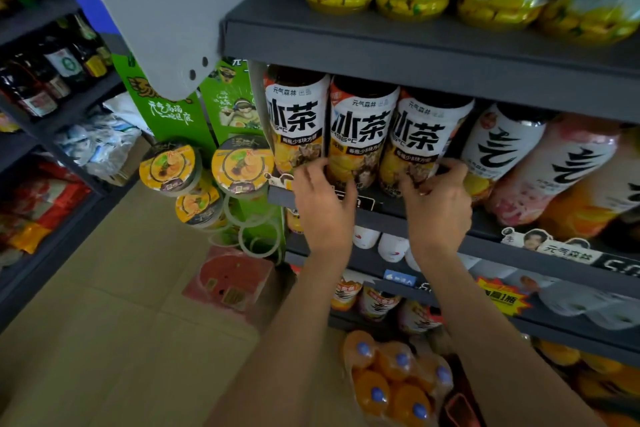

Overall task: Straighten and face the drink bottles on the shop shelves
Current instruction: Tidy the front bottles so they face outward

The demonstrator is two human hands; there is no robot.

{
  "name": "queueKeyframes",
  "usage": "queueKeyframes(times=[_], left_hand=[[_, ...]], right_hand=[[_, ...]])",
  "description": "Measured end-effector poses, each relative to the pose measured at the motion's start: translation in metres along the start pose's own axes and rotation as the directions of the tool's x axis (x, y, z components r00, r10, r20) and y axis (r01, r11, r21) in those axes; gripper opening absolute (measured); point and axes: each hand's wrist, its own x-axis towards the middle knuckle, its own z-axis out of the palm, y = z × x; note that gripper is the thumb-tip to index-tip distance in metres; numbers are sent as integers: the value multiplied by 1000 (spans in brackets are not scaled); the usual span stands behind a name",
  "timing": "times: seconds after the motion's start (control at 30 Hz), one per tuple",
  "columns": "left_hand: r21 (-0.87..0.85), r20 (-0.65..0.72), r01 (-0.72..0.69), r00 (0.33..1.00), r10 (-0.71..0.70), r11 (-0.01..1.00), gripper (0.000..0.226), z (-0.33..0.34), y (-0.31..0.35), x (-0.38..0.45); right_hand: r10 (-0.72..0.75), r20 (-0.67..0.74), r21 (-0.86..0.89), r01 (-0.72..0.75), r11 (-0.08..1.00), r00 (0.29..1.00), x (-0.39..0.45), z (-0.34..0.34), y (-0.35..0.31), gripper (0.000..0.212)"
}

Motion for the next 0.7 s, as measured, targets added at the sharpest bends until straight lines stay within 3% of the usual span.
queueKeyframes(times=[0.1, 0.23, 0.33, 0.57, 0.63, 0.7], left_hand=[[-33, 152, 120, 982, -113, 992, 72, 18, 16, 1], [105, 184, 211, 956, -228, 972, 87, 28, 27, 13], [128, 152, 270, 946, -288, 954, 80, 29, 29, 19], [110, 120, 272, 951, -285, 956, 72, 25, 29, 18], [70, 46, 248, 967, -252, 966, 61, 24, 33, 4], [26, 12, 143, 990, -143, 989, 49, 25, 40, -18]], right_hand=[[35, 147, -140, -14, 990, 988, 21, -3, 4, 78], [119, 230, -20, -118, 993, 966, 43, -3, -3, 79], [130, 211, 2, -133, 991, 969, 39, -3, -4, 76], [134, 219, 8, -139, 990, 967, 26, -3, -2, 70], [127, 235, 24, -137, 990, 964, 22, -5, 2, 68], [76, 166, 51, -85, 995, 983, 18, -14, 12, 63]])
